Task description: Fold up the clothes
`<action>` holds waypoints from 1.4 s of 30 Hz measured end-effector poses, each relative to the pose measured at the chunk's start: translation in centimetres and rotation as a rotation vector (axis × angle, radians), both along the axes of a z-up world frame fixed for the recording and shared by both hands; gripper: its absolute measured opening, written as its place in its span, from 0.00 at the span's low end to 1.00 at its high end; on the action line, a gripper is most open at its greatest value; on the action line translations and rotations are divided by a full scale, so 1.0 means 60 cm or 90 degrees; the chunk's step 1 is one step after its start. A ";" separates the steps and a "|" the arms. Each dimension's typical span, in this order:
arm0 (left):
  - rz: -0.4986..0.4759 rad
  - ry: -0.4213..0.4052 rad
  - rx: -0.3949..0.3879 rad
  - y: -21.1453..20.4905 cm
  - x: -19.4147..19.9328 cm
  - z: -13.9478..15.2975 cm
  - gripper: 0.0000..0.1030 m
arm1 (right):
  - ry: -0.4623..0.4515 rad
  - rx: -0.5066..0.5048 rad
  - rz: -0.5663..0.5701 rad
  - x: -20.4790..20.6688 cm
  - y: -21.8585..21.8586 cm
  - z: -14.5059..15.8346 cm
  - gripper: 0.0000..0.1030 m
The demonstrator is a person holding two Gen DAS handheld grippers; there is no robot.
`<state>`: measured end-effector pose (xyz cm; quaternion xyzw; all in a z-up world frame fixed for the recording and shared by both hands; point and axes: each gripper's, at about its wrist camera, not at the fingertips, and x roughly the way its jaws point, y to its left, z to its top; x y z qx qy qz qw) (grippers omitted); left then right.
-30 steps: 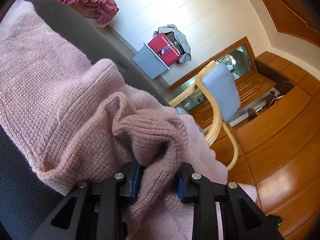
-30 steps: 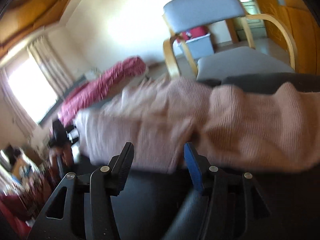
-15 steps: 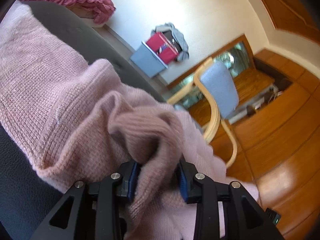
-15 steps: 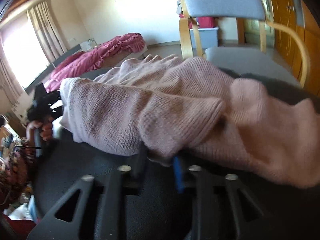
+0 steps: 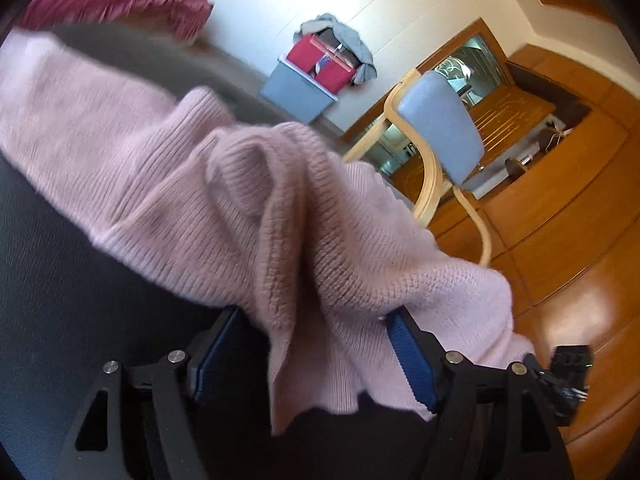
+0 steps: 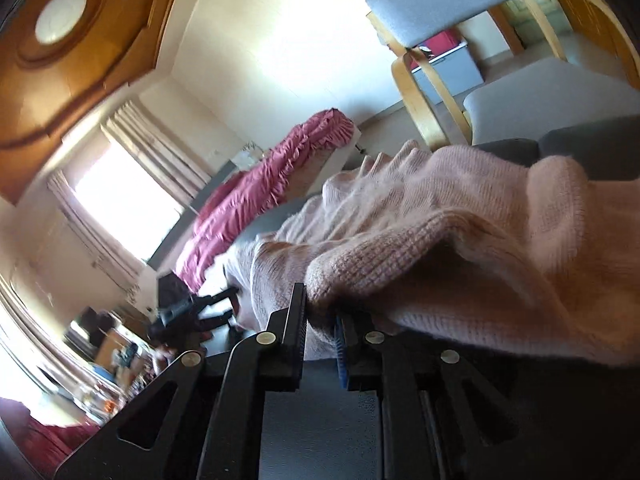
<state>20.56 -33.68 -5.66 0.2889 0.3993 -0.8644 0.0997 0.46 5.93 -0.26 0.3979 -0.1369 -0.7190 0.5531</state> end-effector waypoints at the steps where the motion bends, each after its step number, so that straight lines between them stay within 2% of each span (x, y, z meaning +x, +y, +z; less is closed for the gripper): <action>1: 0.009 0.007 0.002 0.001 -0.002 -0.001 0.73 | 0.019 0.023 0.003 0.009 -0.008 -0.003 0.27; 2: 0.011 0.011 0.013 -0.001 -0.004 -0.004 0.72 | 0.038 0.046 0.006 0.017 -0.015 -0.006 0.36; 3: 0.011 0.013 0.025 -0.002 -0.006 -0.007 0.71 | 0.057 0.070 0.009 0.026 -0.023 -0.009 0.51; 4: 0.010 0.014 0.037 -0.004 -0.008 -0.010 0.60 | 0.076 0.093 0.012 0.035 -0.030 -0.013 0.54; 5: 0.010 0.016 0.049 -0.005 -0.010 -0.013 0.45 | 0.095 0.116 0.015 0.043 -0.038 -0.016 0.54; 6: 0.008 0.013 0.061 -0.006 -0.010 -0.015 0.36 | 0.115 0.139 0.018 0.052 -0.046 -0.019 0.53; 7: 0.005 0.008 0.072 -0.008 -0.009 -0.017 0.24 | 0.134 0.162 0.021 0.061 -0.053 -0.022 0.36; 8: 0.008 0.014 0.076 -0.009 -0.003 -0.012 0.20 | 0.141 0.184 0.022 0.064 -0.060 -0.024 0.18; 9: 0.011 0.023 0.078 -0.010 0.005 -0.006 0.19 | 0.126 0.179 0.021 0.061 -0.060 -0.022 0.14; 13: 0.009 0.059 0.092 -0.015 0.038 0.032 0.14 | 0.029 0.064 0.018 0.038 -0.022 0.013 0.13; 16: -0.004 0.080 0.087 -0.015 0.059 0.066 0.11 | -0.014 -0.019 0.029 0.028 0.012 0.050 0.13; 18: -0.025 0.112 0.083 -0.009 0.076 0.095 0.00 | -0.036 -0.063 0.037 0.024 0.029 0.073 0.12; 21: -0.045 0.144 0.071 0.005 0.100 0.128 0.00 | -0.069 -0.108 0.045 0.019 0.040 0.097 0.12; 24: -0.062 0.156 0.042 0.020 0.124 0.157 0.00 | -0.072 -0.098 0.043 0.026 0.050 0.102 0.12; 26: -0.060 0.135 0.037 0.025 0.122 0.142 0.00 | -0.063 -0.065 0.030 0.029 0.046 0.091 0.12; 28: -0.057 0.113 0.034 0.029 0.118 0.126 0.00 | -0.085 -0.039 0.004 0.023 0.049 0.066 0.12; 30: -0.054 0.091 0.031 0.033 0.115 0.109 0.07 | -0.112 -0.024 -0.032 0.012 0.058 0.038 0.13; 31: -0.047 0.075 0.039 0.032 0.113 0.097 0.18 | -0.125 -0.016 -0.051 0.008 0.062 0.024 0.15; 33: -0.033 0.040 0.058 0.028 0.108 0.070 0.21 | -0.136 -0.002 -0.054 0.010 0.064 0.005 0.17; 35: -0.018 0.006 0.077 0.023 0.104 0.044 0.30 | -0.144 0.012 -0.048 0.015 0.064 -0.012 0.32; 36: -0.010 -0.011 0.087 0.021 0.102 0.030 0.32 | -0.148 0.019 -0.045 0.017 0.065 -0.021 0.49; 37: 0.003 -0.020 0.094 0.016 0.102 0.025 0.36 | -0.152 0.027 -0.042 0.020 0.065 -0.029 0.56; 40: 0.049 -0.038 0.113 0.000 0.102 0.016 0.41 | -0.163 0.048 -0.033 0.027 0.065 -0.054 0.61; 42: 0.052 -0.037 0.117 -0.003 0.093 0.017 0.46 | -0.134 0.072 -0.024 0.038 0.055 -0.055 0.64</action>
